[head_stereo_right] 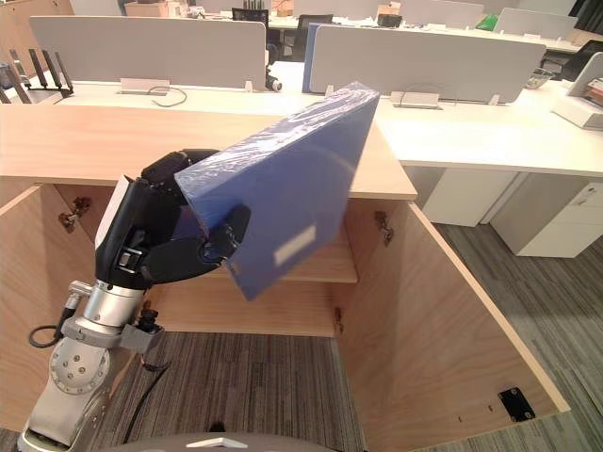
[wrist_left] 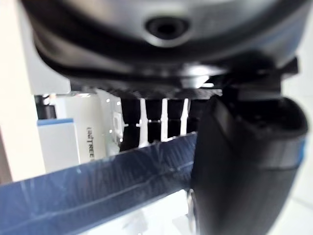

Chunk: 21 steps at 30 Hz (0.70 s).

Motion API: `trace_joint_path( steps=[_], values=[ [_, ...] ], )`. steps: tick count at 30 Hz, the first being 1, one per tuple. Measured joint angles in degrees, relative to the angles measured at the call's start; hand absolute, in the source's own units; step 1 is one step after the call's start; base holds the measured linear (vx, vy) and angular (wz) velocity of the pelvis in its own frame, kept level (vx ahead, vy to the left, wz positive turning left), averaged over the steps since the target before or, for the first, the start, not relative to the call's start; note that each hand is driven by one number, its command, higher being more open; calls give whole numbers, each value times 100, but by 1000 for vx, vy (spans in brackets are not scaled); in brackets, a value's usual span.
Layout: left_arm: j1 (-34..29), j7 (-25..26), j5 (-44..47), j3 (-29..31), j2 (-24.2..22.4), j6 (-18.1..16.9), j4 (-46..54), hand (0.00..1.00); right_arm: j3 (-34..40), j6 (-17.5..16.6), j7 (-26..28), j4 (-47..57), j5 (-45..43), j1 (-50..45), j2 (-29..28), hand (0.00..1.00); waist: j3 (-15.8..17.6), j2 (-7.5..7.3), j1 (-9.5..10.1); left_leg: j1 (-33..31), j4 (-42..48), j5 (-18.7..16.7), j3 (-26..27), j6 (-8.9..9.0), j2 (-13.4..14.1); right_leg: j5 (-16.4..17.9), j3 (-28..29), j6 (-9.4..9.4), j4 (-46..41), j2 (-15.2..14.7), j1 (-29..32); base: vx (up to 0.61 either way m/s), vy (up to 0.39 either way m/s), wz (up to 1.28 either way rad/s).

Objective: Walk over to the cabinet, pick up the folder, carry it to the office cabinet, place the folder inside the office cabinet, then close the office cabinet door

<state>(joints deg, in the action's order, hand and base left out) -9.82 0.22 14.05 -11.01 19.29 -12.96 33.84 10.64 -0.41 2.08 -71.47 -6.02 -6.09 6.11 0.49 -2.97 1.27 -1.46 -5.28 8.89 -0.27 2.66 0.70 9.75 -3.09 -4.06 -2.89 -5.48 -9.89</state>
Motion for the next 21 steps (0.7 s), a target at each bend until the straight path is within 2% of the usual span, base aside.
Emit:
trace_joint_path(
  steps=[5, 11, 19, 21],
  values=[
    [0, 19, 637, 21, -288, 194, -280, 0, -312, 2, -39, 205, -198, -9, 33, 100, -2, 9, -9, -18, 0, 6, 19, -7, 3, -13, 21, -20, 1, -5, 28, -1, -1, -2],
    [0, 99, 640, 272, -494, 208, -355, 0, -638, -35, -117, 1458, -410, 17, -124, 100, -26, 55, -7, -89, 1, 26, 72, -33, 48, -82, 72, -36, 14, -5, 106, 0, 0, -4],
    [-295, 326, 553, 1213, -927, 207, -354, 0, -652, -74, -216, 3575, -611, -25, -323, 100, -36, 106, -15, -98, 0, 45, 58, -59, 6, -102, 35, -34, -4, -5, 136, -16, -3, 1],
    [-413, 446, 329, 1580, -1024, 207, -354, 0, -472, -112, -311, 4386, -607, -98, -400, 100, -35, 115, -10, -98, 0, 42, 55, -56, -1, -100, 31, -33, -4, -10, 136, -33, -4, 1]
  ],
)
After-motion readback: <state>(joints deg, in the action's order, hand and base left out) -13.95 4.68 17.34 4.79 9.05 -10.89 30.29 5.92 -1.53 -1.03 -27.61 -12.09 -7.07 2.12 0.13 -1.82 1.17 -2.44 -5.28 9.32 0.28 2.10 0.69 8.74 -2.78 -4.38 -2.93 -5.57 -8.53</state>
